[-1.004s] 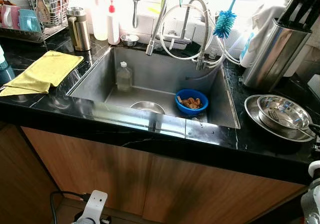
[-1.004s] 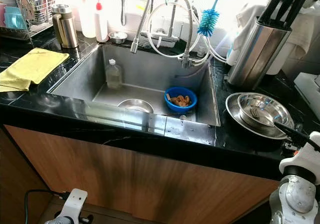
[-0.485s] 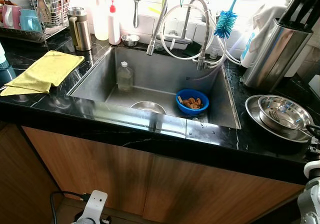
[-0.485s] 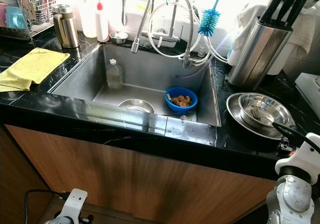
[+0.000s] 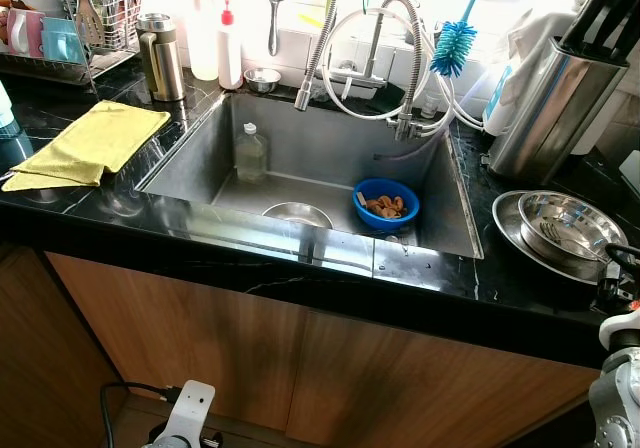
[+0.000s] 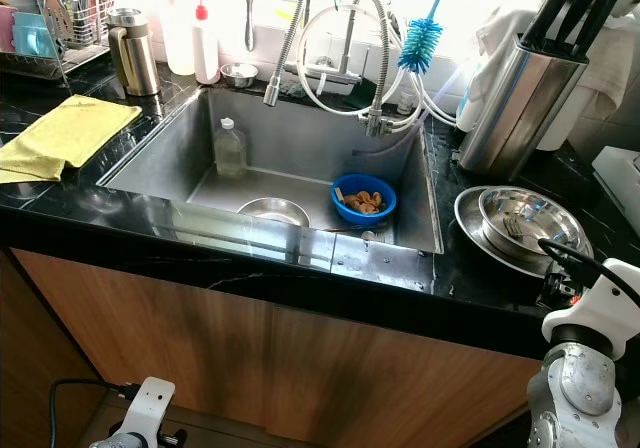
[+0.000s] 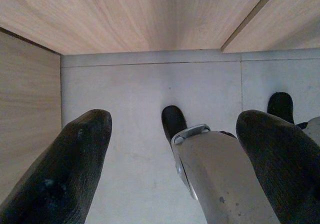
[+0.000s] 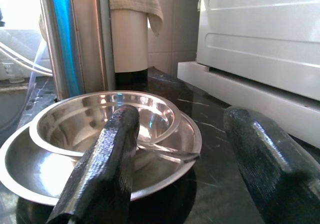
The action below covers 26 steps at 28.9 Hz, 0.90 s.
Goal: Kitchen organization
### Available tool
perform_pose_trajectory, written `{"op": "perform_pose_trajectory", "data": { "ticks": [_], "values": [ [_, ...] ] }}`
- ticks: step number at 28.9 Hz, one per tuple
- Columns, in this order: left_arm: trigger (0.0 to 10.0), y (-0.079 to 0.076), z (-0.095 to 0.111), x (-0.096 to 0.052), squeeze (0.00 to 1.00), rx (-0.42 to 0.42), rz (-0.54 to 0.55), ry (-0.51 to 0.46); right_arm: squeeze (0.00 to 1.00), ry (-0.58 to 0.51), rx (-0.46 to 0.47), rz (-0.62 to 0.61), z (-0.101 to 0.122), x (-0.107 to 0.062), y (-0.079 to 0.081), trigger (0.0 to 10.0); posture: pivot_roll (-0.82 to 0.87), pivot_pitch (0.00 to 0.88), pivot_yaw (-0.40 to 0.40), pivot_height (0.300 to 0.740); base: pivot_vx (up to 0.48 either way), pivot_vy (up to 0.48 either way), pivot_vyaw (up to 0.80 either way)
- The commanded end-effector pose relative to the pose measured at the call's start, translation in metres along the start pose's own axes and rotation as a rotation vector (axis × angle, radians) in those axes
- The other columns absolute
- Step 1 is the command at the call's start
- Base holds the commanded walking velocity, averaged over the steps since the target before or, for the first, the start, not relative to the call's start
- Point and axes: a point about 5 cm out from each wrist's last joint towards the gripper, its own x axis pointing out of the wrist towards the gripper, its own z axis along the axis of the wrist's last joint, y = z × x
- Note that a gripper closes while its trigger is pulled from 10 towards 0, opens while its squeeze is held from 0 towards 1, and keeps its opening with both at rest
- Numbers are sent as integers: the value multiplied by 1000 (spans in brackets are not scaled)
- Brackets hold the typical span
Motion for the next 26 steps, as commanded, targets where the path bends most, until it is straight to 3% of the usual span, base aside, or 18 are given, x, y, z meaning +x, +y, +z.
{"op": "perform_pose_trajectory", "data": {
  "ticks": [1, 10, 21, 22, 24, 26],
  "values": [
    [10000, -3, 0, 0, 0, 8, -9, 5, 0, 10, -5, 0, -2, 1, -1, 10000, 131, 0, -140, 736, 0, 0, 0],
    [10000, -3, 1, 0, 0, 10, -7, 5, 0, 51, 7, 35, -9, 3, 5, 10000, 132, 0, -140, 736, 0, 0, 0],
    [10000, -3, 1, 0, 0, 7, -7, 4, 0, 26, 27, 69, -4, 13, 15, 10000, 140, 0, -142, 736, 0, 0, 0],
    [10000, -3, 1, 0, 0, 7, -6, 4, 0, 22, 28, 70, -3, 13, 15, 7294, 139, 0, -142, 736, 0, 0, 0],
    [10000, -3, 1, 0, 0, 7, -6, 4, 0, 22, 28, 70, -3, 13, 15, 7294, 139, 0, -142, 736, 0, 0, 0],
    [10000, -3, 0, 0, 0, 7, -6, 5, 0, 18, 29, 73, -2, 14, 15, 0, 139, 0, -142, 736, 0, 0, 0]
  ]
}}
